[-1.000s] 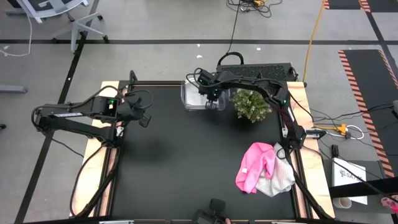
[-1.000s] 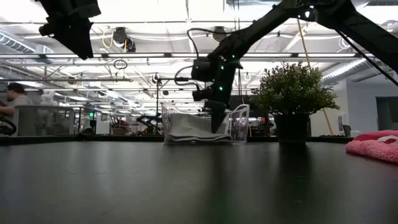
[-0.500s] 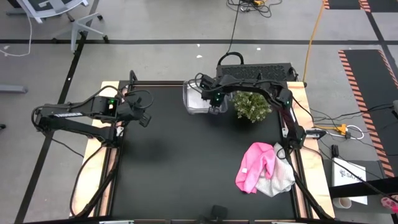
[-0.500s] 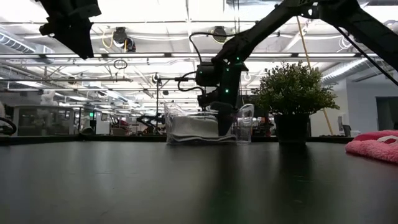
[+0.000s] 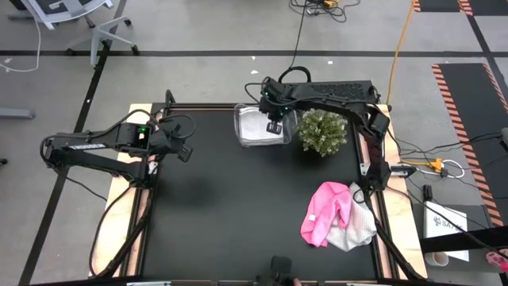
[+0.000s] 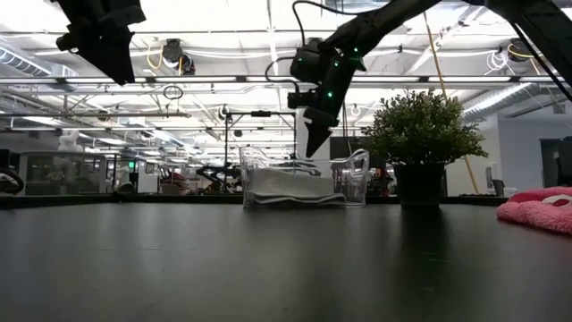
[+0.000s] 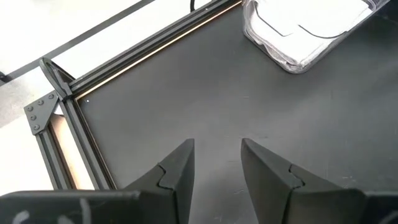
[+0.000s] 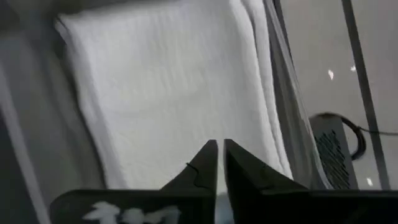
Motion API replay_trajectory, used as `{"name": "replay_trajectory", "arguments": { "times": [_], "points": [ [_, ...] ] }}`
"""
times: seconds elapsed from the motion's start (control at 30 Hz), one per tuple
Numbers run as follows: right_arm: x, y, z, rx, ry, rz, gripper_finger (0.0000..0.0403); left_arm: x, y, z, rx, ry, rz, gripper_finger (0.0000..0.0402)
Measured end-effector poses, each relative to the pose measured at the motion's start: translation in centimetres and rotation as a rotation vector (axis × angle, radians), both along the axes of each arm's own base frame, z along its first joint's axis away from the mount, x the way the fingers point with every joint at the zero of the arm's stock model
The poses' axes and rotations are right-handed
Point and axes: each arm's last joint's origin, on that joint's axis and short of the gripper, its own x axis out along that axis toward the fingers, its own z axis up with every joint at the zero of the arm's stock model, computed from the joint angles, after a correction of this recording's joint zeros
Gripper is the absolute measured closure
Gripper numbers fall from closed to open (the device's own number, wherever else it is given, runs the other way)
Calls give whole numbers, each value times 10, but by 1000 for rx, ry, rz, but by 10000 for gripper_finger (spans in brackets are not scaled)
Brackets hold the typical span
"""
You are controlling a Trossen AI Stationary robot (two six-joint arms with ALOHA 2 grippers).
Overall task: Fold microfiber towels
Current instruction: Put the folded gray towel into the transparent bin
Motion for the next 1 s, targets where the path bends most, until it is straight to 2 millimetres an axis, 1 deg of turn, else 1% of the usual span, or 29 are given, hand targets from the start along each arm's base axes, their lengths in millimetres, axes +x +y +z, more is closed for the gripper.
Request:
{"name": "replay_trajectory", "arguments": {
  "times": [0.07,0.17,0.27,0.43,0.6,0.87,1.0],
  "points": [
    [0,-2,-4,-2,15,10,361,0,0,0,0,0,0,270],
    [-4,-8,-3,-36,33,-15,325,0,0,0,0,0,0,270],
    [-11,-20,-3,-81,64,-72,290,0,0,0,1,1,-3,270],
    [-23,-38,-6,-68,67,-135,248,0,0,0,5,10,-15,270],
    [-27,-45,-17,-38,91,-168,235,0,0,0,8,15,-22,270],
    [-21,-49,-39,5,123,-160,234,0,0,0,19,33,-48,270],
    [-17,-50,-54,17,144,-149,234,0,0,0,24,42,-61,270]
  ]
}}
